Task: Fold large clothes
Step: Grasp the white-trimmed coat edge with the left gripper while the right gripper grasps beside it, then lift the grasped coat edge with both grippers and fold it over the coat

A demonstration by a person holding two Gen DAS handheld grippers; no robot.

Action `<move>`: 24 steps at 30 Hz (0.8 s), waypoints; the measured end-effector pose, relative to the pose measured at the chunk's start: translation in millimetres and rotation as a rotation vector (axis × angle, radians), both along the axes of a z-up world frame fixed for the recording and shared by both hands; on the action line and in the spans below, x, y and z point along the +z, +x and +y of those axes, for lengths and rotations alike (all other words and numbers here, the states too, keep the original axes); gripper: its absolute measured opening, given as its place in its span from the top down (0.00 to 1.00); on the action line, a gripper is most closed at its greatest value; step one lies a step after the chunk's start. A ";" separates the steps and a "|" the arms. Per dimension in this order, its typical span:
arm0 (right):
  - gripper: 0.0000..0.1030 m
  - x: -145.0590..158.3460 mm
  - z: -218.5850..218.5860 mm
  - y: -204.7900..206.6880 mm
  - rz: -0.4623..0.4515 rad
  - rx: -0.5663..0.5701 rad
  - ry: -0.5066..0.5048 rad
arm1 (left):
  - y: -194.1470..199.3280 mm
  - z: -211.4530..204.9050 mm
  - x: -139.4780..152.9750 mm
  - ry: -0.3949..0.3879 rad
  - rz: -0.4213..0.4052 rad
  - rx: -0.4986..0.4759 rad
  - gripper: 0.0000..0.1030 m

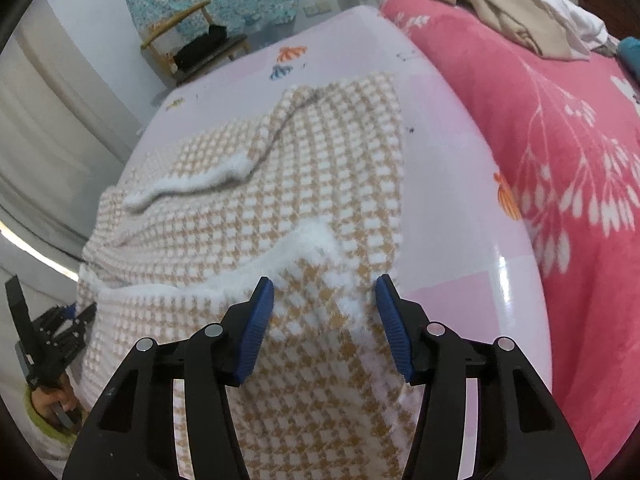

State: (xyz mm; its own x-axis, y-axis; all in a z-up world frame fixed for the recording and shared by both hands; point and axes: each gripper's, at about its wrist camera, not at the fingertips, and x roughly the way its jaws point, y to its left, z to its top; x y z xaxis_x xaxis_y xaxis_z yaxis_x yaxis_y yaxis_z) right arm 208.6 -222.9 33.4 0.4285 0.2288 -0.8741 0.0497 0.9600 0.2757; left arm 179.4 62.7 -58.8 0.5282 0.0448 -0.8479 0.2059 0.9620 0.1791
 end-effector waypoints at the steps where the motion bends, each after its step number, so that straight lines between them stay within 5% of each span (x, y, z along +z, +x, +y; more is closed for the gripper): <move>1: 0.50 0.3 1.8 -2.3 0.004 0.008 0.001 | 0.1 -0.2 0.1 0.001 0.000 0.000 0.71; 16: 0.58 -9.9 17.5 -13.4 0.038 0.029 -0.074 | 0.6 -0.9 -0.4 0.000 0.000 0.001 0.71; 19: 0.64 -10.2 19.9 -13.5 0.034 0.030 -0.109 | 0.4 -1.1 -0.6 0.002 -0.001 0.000 0.71; 24: 0.94 -3.8 21.6 -20.3 0.011 0.010 -0.144 | -2.7 0.4 3.1 0.003 -0.029 0.003 0.72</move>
